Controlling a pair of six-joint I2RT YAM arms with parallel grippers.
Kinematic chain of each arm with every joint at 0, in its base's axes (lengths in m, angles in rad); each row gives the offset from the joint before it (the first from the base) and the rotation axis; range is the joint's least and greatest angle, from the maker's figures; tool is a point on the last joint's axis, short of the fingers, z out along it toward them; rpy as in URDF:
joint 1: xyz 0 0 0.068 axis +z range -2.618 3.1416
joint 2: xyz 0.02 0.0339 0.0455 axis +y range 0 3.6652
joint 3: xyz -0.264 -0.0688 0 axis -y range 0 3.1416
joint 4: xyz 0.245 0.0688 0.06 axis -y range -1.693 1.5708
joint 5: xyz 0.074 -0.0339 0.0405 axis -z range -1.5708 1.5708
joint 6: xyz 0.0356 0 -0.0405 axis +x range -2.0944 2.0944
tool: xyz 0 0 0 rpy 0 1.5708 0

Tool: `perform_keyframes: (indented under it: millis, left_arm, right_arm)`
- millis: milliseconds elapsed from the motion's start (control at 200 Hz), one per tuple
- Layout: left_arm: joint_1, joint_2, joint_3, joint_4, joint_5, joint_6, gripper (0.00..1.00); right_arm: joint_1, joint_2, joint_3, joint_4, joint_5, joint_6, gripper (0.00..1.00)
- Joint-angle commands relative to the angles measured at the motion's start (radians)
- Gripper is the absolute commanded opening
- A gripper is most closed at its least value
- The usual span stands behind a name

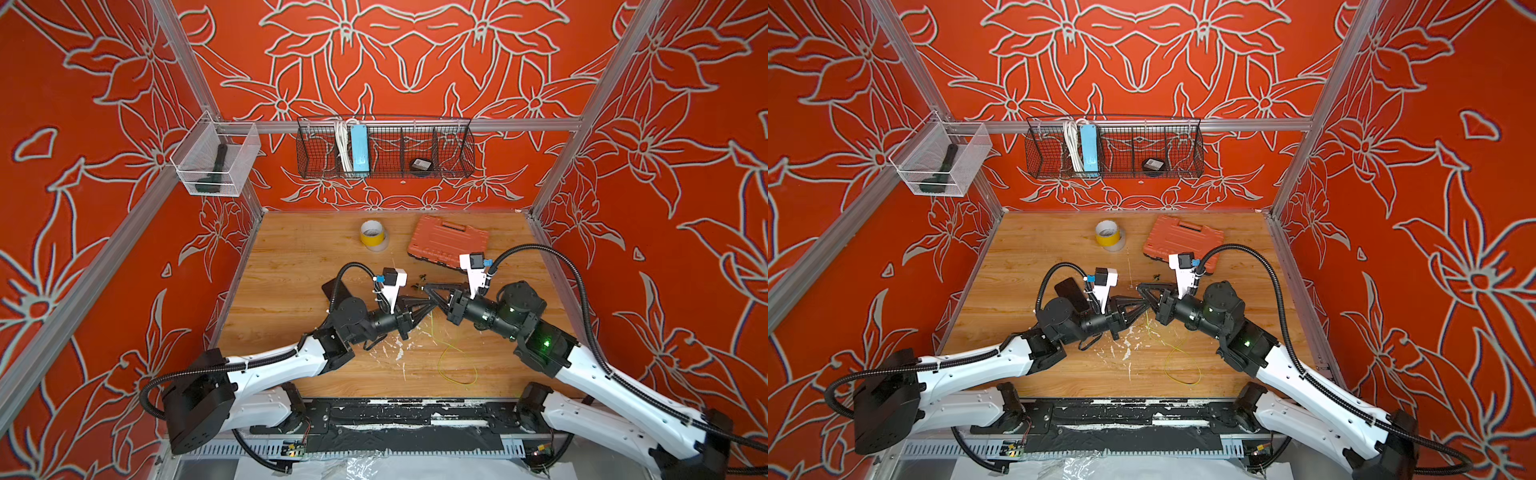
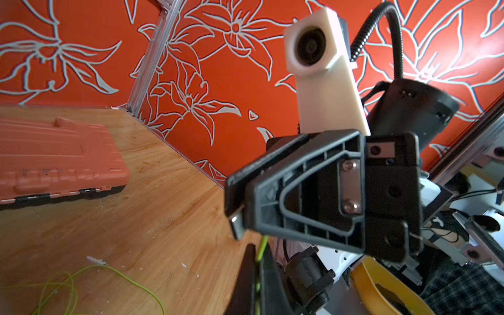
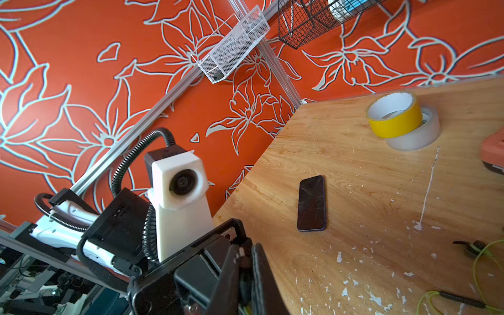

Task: Plug wired earphones into phones
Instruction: Pick up the wired earphone from the center of the board.

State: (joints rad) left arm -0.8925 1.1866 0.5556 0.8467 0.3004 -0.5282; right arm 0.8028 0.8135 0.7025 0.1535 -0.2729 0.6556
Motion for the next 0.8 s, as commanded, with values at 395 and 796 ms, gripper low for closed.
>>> perform_keyframes:
  millis: [395,796]
  left_arm:
    - [-0.022,-0.040,-0.006,0.034,0.140,0.038,0.00]
    - [-0.023,-0.032,0.008,0.005,0.133,0.049,0.00]
  right_arm:
    - [0.006,-0.126,-0.013,-0.102,-0.061,-0.045,0.43]
    - [0.006,-0.114,0.000,-0.137,-0.056,-0.066,0.21]
